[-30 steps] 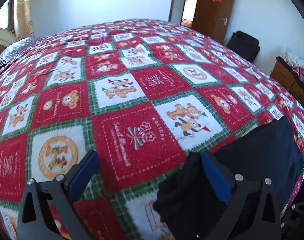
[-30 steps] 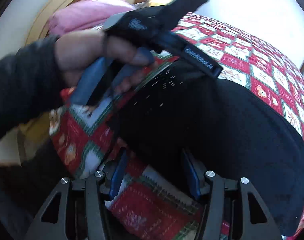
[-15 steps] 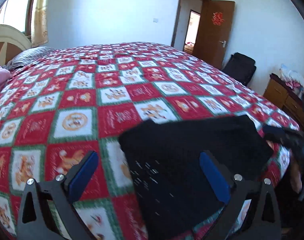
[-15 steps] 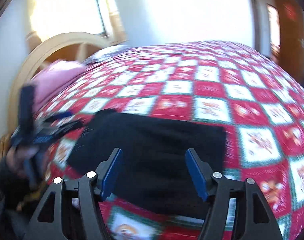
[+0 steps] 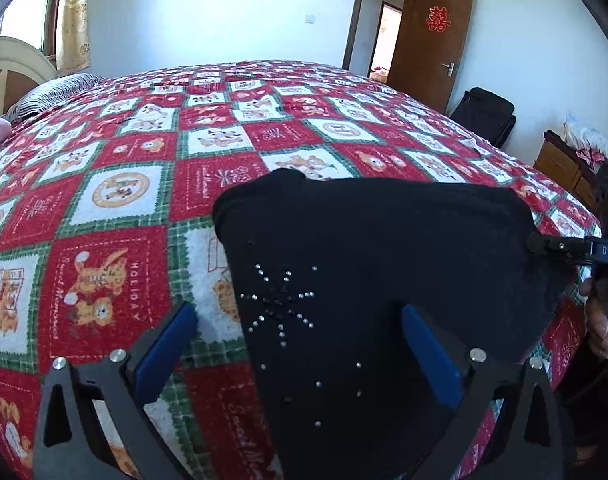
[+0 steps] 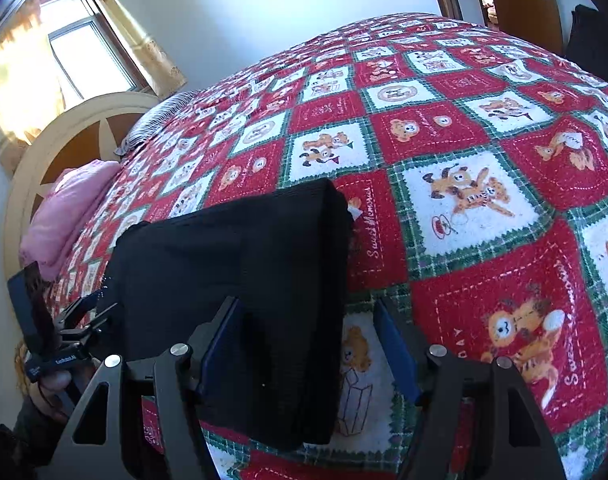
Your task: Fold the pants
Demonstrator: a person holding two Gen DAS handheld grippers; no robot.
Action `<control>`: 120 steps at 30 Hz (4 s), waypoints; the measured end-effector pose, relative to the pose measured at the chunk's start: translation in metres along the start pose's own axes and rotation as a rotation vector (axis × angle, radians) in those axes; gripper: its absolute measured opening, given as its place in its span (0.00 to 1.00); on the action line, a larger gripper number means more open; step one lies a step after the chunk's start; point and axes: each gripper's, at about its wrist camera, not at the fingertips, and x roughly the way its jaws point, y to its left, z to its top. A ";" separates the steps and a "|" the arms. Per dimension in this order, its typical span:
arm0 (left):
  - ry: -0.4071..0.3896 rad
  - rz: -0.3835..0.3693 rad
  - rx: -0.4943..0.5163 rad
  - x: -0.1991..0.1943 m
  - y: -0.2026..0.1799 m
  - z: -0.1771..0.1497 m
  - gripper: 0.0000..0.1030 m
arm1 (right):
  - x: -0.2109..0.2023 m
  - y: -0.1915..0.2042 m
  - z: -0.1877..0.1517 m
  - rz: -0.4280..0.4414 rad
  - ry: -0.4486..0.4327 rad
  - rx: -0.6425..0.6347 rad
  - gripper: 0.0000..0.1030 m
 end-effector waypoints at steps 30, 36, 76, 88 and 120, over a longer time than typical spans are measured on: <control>-0.113 -0.187 -0.158 -0.037 0.037 0.014 0.12 | -0.027 0.061 0.009 0.109 -0.062 -0.114 0.27; -0.187 -0.083 -0.184 -0.078 0.080 0.029 0.11 | -0.004 0.109 0.035 0.183 -0.056 -0.180 0.27; -0.154 0.396 -0.280 -0.084 0.208 -0.032 0.64 | 0.169 0.227 0.051 0.224 0.125 -0.233 0.55; -0.165 0.503 -0.259 -0.112 0.194 -0.021 0.86 | 0.110 0.208 0.064 0.094 -0.009 -0.215 0.63; -0.333 0.506 -0.122 -0.179 0.099 0.027 0.97 | -0.043 0.205 0.042 0.029 -0.226 -0.324 0.70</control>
